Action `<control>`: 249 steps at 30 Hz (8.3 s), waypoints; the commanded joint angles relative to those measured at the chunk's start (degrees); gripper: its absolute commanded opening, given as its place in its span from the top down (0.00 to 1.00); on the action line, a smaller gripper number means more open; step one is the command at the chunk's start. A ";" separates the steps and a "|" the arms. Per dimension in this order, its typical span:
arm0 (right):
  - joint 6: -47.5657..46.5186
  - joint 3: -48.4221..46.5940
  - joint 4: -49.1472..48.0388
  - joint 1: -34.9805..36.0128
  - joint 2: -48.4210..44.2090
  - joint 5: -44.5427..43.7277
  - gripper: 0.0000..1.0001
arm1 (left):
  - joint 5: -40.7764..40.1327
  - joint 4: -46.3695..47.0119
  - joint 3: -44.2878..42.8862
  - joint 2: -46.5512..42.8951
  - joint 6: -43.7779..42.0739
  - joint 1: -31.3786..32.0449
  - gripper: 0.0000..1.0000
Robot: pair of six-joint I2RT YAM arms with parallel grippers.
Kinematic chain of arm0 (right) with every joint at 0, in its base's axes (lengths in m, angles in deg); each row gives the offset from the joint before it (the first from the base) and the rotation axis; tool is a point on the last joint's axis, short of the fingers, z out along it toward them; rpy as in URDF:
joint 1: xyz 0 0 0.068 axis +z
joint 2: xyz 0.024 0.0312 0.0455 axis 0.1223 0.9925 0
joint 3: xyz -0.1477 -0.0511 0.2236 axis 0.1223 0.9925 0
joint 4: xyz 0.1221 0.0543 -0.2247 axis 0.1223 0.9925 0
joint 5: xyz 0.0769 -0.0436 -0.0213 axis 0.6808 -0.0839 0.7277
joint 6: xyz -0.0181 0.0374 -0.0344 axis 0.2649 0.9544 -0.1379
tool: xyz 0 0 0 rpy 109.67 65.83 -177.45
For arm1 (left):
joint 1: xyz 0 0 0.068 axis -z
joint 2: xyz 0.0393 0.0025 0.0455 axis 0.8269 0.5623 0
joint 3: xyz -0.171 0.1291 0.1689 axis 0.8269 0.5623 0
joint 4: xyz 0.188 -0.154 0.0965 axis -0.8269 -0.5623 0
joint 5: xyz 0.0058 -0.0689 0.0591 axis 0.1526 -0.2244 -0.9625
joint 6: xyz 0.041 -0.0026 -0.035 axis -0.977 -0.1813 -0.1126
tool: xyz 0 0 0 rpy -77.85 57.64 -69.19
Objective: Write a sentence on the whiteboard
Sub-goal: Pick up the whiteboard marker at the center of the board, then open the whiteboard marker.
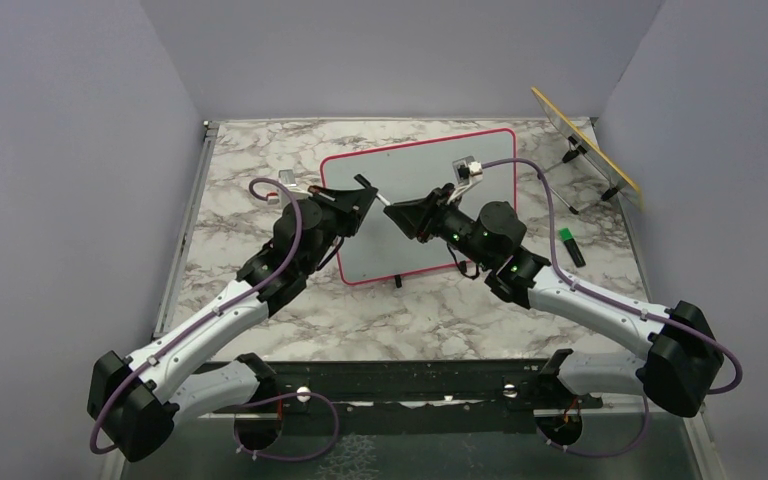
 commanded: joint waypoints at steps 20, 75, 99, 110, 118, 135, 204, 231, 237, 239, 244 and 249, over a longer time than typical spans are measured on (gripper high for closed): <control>2.07 0.55 -5.51 0.37 0.91 -2.32 0.73 | -5.39 6.12 2.86 1.11 4.81 2.43 1.00; -32.16 -17.02 47.36 -3.21 -8.40 7.85 0.99 | 10.12 -18.47 -6.36 -8.31 -95.70 3.41 0.09; -47.05 -18.45 55.31 -3.21 -11.73 26.35 0.99 | 55.62 -25.37 -12.56 2.41 -111.50 -4.16 0.30; -46.84 -19.14 55.17 -3.21 -9.48 29.31 0.99 | 69.94 -26.07 -12.48 4.66 -110.23 -8.37 0.40; -46.88 -19.64 54.65 -3.21 -8.22 29.78 0.99 | 72.97 -27.99 -13.08 7.68 -109.35 -8.45 0.51; -46.32 -21.70 58.76 -3.19 -5.29 32.77 0.94 | 72.65 -33.98 -12.93 4.71 -115.05 -9.16 1.00; -38.28 -16.99 47.91 -3.21 -6.79 34.49 0.86 | 81.23 -29.43 -10.15 7.19 -110.99 -11.69 1.00; -38.27 -16.63 49.12 -3.21 -8.22 33.61 0.99 | 81.06 -27.29 -8.34 6.43 -110.44 -13.09 1.00; -39.88 -17.98 52.16 -3.74 -10.86 31.34 0.99 | 79.68 -28.69 -8.00 6.43 -112.00 -14.52 1.00; -40.76 -18.36 53.43 -4.20 -11.94 31.07 0.99 | 79.90 -28.91 -7.80 6.44 -112.49 -14.90 1.00; -42.42 -19.58 56.92 -4.91 -14.14 29.82 0.99 | 79.41 -29.45 -7.68 6.85 -113.15 -15.39 1.00; -42.22 -19.46 56.01 -5.23 -17.25 25.46 0.99 | 78.97 -29.79 -7.60 6.92 -113.31 -15.58 1.00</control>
